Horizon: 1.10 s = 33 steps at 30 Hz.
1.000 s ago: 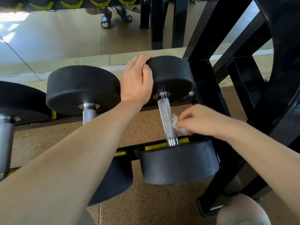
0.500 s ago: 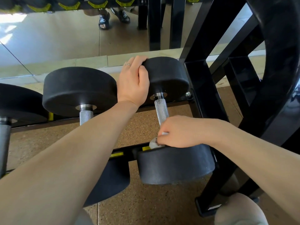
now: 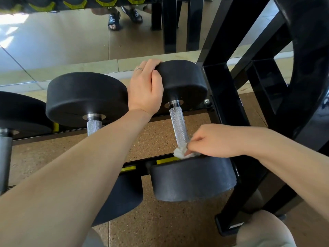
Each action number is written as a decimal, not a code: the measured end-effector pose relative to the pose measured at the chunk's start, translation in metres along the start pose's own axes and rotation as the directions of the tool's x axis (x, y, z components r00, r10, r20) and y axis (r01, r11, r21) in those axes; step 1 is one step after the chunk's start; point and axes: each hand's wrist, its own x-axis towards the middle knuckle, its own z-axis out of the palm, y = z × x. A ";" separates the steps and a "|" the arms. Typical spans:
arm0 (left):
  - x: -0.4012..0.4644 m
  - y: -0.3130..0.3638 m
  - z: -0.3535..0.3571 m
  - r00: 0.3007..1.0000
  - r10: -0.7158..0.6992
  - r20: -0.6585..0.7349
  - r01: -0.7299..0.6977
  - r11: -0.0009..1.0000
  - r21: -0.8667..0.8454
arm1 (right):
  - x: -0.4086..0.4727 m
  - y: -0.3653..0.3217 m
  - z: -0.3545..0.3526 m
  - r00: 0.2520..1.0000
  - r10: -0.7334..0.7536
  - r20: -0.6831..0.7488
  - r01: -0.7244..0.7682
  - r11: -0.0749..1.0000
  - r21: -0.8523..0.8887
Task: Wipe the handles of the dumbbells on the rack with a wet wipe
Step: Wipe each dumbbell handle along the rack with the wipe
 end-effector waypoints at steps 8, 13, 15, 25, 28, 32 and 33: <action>-0.001 0.000 0.001 1.000 0.007 -0.015 -0.007 1.000 -0.020 | 0.013 0.020 0.009 0.991 0.131 0.033 -0.135 0.960 0.245; -0.001 0.001 0.002 1.000 -0.003 -0.013 0.003 1.000 -0.013 | 0.018 0.016 0.012 0.976 0.165 0.140 -0.201 0.933 0.300; -0.001 0.000 0.002 1.000 0.001 -0.014 -0.002 1.000 -0.015 | 0.017 0.013 0.011 0.985 0.138 0.104 -0.157 0.966 0.204; -0.001 0.000 0.002 1.000 0.007 -0.020 -0.007 1.000 0.001 | 0.027 -0.031 0.011 0.980 -0.158 -0.117 0.132 0.970 -0.204; 0.000 -0.001 0.002 1.000 0.014 -0.015 -0.014 1.000 -0.012 | 0.040 -0.033 0.017 0.996 -0.079 -0.051 0.056 0.932 -0.359; 0.000 -0.001 0.001 1.000 0.023 -0.015 -0.023 1.000 -0.017 | 0.023 -0.025 0.006 0.999 -0.002 -0.045 -0.014 0.934 -0.358; 0.000 -0.001 0.001 1.000 0.022 -0.013 -0.023 1.000 -0.019 | 0.016 -0.017 0.001 0.997 0.024 -0.068 -0.047 0.937 -0.347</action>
